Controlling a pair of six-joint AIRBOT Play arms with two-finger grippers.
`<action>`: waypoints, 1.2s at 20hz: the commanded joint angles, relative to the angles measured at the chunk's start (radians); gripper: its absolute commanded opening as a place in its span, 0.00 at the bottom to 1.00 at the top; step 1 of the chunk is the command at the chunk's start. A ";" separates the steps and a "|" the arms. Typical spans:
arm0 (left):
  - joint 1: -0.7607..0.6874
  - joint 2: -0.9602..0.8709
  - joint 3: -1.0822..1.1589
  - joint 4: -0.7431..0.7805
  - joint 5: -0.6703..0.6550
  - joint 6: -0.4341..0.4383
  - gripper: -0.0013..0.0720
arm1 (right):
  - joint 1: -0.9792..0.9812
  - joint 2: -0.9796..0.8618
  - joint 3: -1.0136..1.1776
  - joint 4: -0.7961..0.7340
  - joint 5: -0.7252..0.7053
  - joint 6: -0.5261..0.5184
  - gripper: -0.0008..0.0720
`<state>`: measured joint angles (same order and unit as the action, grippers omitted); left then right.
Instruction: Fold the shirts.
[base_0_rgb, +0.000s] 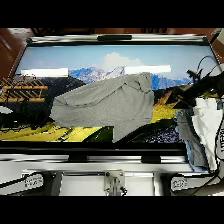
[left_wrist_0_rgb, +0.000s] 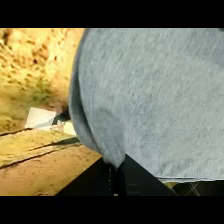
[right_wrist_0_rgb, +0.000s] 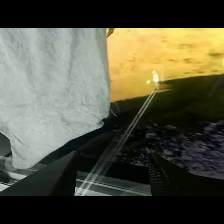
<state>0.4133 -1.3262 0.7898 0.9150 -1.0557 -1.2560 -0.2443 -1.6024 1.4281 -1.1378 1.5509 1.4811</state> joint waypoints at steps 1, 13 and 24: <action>0.004 0.045 0.002 -0.003 -0.002 0.014 0.06 | 0.088 0.010 -0.244 0.058 -0.200 -0.028 0.75; 0.004 0.129 0.006 -0.018 -0.014 0.068 0.06 | 0.259 0.016 -0.340 0.073 -0.455 0.090 0.09; 0.005 0.609 0.932 -0.018 0.359 0.056 0.06 | 0.239 0.708 0.410 -0.034 -0.784 -0.207 0.09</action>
<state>0.4183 -0.8551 1.4666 0.8921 -0.8837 -1.1824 -0.0029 -1.0836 1.6257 -1.1255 0.9390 1.3048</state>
